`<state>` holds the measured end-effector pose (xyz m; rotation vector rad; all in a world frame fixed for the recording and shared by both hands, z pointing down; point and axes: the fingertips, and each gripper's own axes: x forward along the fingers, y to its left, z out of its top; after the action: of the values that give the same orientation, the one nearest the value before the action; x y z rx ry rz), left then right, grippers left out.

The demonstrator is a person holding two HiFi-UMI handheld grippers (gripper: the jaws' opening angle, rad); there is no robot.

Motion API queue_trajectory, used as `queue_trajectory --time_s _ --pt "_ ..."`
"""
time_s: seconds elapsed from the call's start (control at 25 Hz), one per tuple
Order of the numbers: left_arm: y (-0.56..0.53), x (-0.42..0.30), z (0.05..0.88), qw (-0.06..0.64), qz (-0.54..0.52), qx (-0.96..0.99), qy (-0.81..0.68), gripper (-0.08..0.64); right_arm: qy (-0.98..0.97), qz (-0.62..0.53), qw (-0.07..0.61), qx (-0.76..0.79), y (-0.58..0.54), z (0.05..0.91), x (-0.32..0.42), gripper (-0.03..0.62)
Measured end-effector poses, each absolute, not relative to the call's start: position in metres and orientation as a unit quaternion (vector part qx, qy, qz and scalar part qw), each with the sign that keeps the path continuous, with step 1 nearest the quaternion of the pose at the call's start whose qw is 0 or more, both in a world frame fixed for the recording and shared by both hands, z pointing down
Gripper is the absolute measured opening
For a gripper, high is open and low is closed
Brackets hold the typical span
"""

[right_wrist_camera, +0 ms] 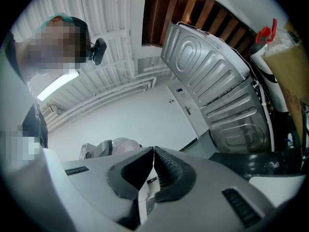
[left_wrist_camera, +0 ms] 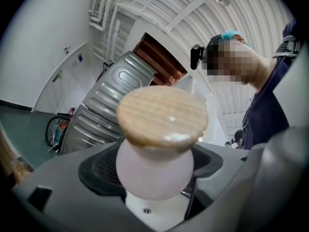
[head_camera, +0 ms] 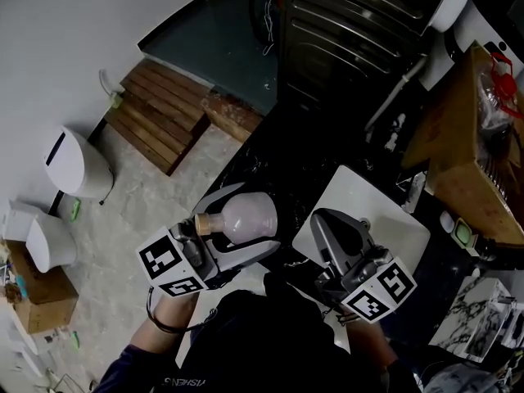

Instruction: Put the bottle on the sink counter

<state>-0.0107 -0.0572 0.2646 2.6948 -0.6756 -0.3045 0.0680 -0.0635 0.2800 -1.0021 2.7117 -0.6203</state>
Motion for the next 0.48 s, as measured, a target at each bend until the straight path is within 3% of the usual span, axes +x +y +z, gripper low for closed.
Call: queue_trajectory --time_s 0.48 --pt "-0.123 0.006 0.294 0.173 -0.075 0.949 -0.251 0.399 0.906 -0.230 0.088 -0.345 -0.109 0.304 0.094 0.026"
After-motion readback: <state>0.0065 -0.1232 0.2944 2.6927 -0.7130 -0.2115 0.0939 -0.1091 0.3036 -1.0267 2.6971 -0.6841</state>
